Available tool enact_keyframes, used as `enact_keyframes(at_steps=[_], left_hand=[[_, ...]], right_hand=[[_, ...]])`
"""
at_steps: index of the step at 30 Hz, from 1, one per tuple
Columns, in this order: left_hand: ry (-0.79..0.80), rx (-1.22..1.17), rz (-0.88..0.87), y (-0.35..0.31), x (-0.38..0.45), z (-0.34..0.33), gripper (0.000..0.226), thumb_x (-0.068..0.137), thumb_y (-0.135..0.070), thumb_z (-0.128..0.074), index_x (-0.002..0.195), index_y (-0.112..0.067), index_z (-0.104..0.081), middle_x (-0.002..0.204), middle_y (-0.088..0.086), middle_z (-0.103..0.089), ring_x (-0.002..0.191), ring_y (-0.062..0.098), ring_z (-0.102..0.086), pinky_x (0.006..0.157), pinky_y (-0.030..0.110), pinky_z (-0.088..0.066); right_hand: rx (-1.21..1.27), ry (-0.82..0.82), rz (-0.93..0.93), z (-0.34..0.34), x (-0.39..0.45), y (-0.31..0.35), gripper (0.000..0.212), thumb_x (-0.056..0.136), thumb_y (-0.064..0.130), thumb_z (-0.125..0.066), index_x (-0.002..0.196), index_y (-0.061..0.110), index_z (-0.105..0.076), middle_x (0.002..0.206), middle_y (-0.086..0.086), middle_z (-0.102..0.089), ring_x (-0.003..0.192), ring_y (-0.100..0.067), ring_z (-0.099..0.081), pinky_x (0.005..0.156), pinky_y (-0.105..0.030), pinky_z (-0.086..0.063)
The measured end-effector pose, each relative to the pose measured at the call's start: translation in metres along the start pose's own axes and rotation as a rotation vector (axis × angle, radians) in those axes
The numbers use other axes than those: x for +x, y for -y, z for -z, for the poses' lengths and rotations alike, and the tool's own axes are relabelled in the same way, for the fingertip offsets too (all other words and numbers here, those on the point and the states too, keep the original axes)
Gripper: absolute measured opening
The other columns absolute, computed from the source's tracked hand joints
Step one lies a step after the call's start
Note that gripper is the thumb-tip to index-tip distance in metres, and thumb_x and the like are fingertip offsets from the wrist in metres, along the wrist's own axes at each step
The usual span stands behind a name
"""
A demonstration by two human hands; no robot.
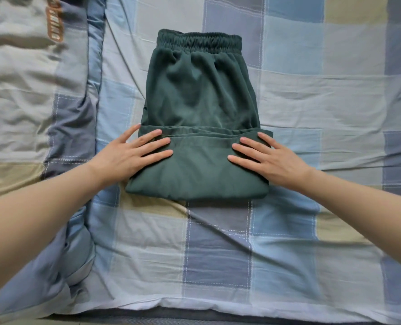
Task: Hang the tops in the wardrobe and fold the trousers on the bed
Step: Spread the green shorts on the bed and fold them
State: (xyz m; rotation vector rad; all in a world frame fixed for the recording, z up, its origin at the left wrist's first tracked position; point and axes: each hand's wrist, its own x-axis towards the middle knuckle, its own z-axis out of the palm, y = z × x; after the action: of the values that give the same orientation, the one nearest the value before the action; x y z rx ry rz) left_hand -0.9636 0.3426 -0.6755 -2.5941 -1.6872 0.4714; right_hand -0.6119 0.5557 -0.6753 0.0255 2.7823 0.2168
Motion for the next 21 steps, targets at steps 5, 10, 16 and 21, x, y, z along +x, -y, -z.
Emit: enact_keyframes(at_steps=[5,10,16,21], left_hand=[[0.004,-0.141,0.03,-0.02,-0.016,0.012,0.058,0.093,-0.008,-0.03,0.148,-0.023,-0.039,0.154,0.004,-0.037,0.143,0.032,-0.029,0.115,0.052,-0.024],[0.068,-0.478,-0.069,-0.084,-0.066,0.033,0.065,0.086,-0.011,-0.033,0.147,-0.035,-0.037,0.155,-0.007,-0.035,0.147,0.016,-0.014,0.113,0.041,-0.021],[0.588,-1.226,0.084,-0.146,-0.127,0.009,0.057,0.099,-0.026,-0.053,0.149,-0.042,-0.031,0.153,-0.023,-0.022,0.148,0.016,-0.019,0.116,0.018,-0.013],[0.356,-1.991,0.951,-0.099,-0.106,0.039,0.051,0.078,-0.048,-0.073,0.121,-0.022,-0.062,0.116,-0.008,-0.071,0.11,0.008,-0.065,0.097,0.033,-0.049]], right_hand=[[0.132,-0.039,-0.011,0.007,-0.025,0.012,0.061,0.089,0.006,-0.03,0.147,0.024,-0.037,0.152,-0.002,-0.038,0.139,-0.025,-0.036,0.114,-0.046,-0.023],[0.379,0.118,0.127,0.023,-0.083,0.057,0.059,0.093,0.014,-0.03,0.148,0.033,-0.031,0.151,0.005,-0.037,0.139,-0.019,-0.036,0.112,-0.042,-0.025],[1.299,0.658,0.134,0.071,-0.118,0.08,0.067,0.093,0.004,-0.043,0.142,0.049,-0.034,0.148,0.022,-0.036,0.137,0.006,-0.029,0.115,-0.022,-0.024],[1.956,0.34,-0.492,0.074,-0.085,0.035,0.044,0.076,0.054,-0.073,0.096,0.015,-0.072,0.097,-0.004,-0.072,0.091,-0.017,-0.065,0.085,-0.035,-0.053]])
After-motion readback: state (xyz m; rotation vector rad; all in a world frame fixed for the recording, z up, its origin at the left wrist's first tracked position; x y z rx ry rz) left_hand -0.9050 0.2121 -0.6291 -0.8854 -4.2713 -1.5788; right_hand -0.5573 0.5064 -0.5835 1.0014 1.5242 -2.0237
